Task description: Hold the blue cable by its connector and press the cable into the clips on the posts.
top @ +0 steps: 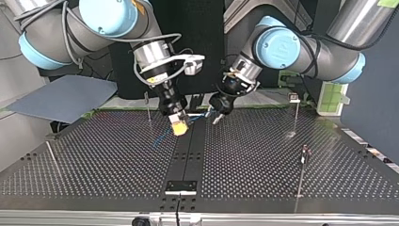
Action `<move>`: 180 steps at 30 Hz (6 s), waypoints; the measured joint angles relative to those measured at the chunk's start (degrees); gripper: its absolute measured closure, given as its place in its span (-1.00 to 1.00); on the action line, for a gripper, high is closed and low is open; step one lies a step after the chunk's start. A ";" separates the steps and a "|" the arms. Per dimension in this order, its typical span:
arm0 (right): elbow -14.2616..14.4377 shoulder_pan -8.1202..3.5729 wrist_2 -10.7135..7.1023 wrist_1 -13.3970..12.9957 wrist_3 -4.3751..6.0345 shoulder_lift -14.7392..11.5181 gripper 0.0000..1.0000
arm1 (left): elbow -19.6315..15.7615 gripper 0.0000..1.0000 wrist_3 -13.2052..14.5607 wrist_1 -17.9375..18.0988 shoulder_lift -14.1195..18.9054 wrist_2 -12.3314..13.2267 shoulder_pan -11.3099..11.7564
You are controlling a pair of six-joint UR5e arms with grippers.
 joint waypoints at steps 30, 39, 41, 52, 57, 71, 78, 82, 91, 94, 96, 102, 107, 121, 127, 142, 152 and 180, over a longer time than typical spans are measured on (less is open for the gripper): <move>0.15 0.34 -0.16 0.13 -0.26 0.03 1.00 | 0.00 1.00 -4.47 -7.97 7.74 -9.71 1.84; 0.16 0.74 -0.25 0.18 -0.26 0.02 1.00 | -0.03 1.00 0.11 -12.56 9.32 -14.30 2.54; 0.16 0.88 -0.27 0.21 -0.26 0.04 1.00 | -0.04 1.00 1.22 -13.66 9.33 -15.40 2.59; 0.17 1.53 -0.82 0.34 -0.23 0.27 1.00 | -0.05 1.00 6.55 -18.98 9.81 -20.72 2.66; 0.18 1.88 -1.27 0.48 -0.21 1.16 1.00 | -0.07 1.00 9.00 -21.37 11.50 -23.18 2.90; 0.04 2.15 -4.64 0.17 0.20 3.95 1.00 | -0.46 1.00 16.11 -22.75 12.53 -30.30 6.38; -1.83 2.06 -5.85 0.06 0.63 4.41 1.00 | -0.45 1.00 19.44 -21.42 12.54 -33.62 9.63; -2.88 1.89 -5.86 0.01 1.14 4.53 1.00 | -0.36 1.00 21.48 -20.18 12.54 -35.67 11.67; -4.57 2.19 -5.67 0.00 1.38 6.03 1.00 | 2.40 1.00 23.36 -18.94 11.56 -35.79 16.36; -5.16 2.27 -5.51 -0.01 1.38 6.57 1.00 | 3.93 1.00 23.83 -19.14 11.01 -35.23 17.94; -5.56 2.28 -5.31 0.02 1.39 6.74 1.00 | 4.78 1.00 24.03 -19.19 10.30 -34.77 18.81; -6.22 2.26 -4.18 0.07 1.40 6.86 1.00 | 5.65 1.00 24.74 -19.05 8.48 -33.32 19.56; -6.27 2.15 -3.32 0.10 1.31 6.91 1.00 | 5.91 1.00 24.98 -18.91 8.18 -32.49 19.73; -6.33 1.96 -1.14 0.25 0.68 6.93 1.00 | 7.45 1.00 25.42 -16.83 5.63 -29.38 19.73; -6.32 1.82 -0.55 0.25 0.50 6.92 1.00 | 8.48 1.00 24.76 -15.64 4.22 -28.50 19.26; -6.32 1.58 0.96 0.51 0.19 6.87 1.00 | 10.63 1.00 24.18 -14.08 1.42 -28.23 19.12; -6.33 0.72 3.69 0.61 -0.24 6.87 1.00 | 13.91 1.00 23.74 -13.97 -0.69 -27.51 19.09; -6.26 -0.02 5.78 1.25 -0.84 6.78 1.00 | 14.18 -0.80 20.52 -10.64 -3.77 -22.23 20.78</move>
